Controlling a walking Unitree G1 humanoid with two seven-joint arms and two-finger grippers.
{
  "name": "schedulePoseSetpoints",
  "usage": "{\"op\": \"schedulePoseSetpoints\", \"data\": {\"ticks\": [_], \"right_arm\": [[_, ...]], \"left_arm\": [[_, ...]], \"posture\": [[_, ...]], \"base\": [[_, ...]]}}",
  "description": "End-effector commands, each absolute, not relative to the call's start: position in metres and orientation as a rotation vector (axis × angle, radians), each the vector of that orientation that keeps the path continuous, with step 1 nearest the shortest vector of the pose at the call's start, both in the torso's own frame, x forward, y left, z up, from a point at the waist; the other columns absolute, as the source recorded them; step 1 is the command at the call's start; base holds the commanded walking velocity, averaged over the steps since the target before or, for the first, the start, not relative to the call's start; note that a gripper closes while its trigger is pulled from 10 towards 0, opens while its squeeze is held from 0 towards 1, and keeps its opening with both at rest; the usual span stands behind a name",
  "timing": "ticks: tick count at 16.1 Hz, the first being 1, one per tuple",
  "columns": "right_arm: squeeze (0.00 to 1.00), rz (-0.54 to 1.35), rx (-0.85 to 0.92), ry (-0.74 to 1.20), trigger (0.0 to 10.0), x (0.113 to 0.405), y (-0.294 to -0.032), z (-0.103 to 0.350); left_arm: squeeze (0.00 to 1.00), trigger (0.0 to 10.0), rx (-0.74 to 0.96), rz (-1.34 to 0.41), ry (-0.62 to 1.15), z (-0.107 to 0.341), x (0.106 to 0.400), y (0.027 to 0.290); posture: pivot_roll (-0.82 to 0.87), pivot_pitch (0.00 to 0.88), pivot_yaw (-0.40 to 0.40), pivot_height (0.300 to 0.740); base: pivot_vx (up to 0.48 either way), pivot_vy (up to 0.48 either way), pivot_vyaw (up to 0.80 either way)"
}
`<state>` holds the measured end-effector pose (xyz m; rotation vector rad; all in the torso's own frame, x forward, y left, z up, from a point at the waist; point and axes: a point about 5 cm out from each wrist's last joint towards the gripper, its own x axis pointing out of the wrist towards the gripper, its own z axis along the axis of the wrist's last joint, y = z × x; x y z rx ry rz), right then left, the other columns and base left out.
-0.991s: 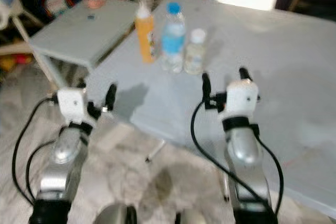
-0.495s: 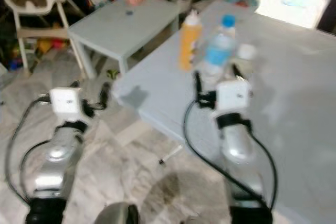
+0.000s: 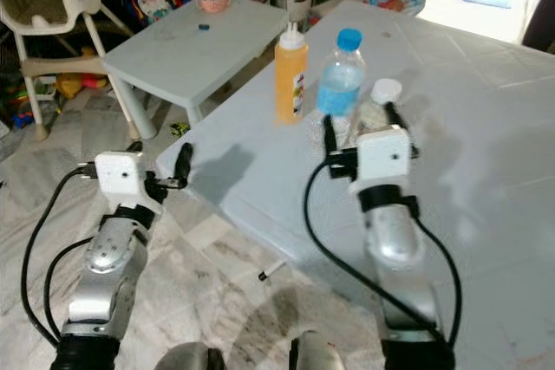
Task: Restocking fridge
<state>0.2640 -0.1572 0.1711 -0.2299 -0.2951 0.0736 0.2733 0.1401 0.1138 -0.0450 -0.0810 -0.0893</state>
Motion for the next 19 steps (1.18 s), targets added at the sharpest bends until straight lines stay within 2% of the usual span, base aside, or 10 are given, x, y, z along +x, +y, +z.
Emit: {"op": "schedulePoseSetpoints", "data": {"ticks": [1, 10, 19], "right_arm": [[0.00, 0.056, -0.252, -0.336, 10.0, 0.266, -0.158, 0.179], [0.00, 0.050, -0.279, -0.407, 10.0, 0.311, -0.172, 0.220], [0.00, 0.148, -0.224, -0.399, 9.8, 0.342, -0.156, 0.237]], "left_arm": [[0.00, 10.0, -0.041, -0.088, -0.079, 0.115, 0.271, 0.142], [0.00, 10.0, -0.044, -0.110, -0.073, 0.115, 0.271, 0.137], [0.00, 10.0, -0.030, -0.129, -0.065, 0.115, 0.271, 0.136]], "posture": [[-0.03, 0.077, 0.044, 0.740], [-0.02, 0.082, 0.049, 0.740], [0.01, 0.085, 0.060, 0.740]], "base": [[0.000, 0.000, 0.00], [0.000, 0.000, 0.00], [0.000, 0.000, 0.00]]}}
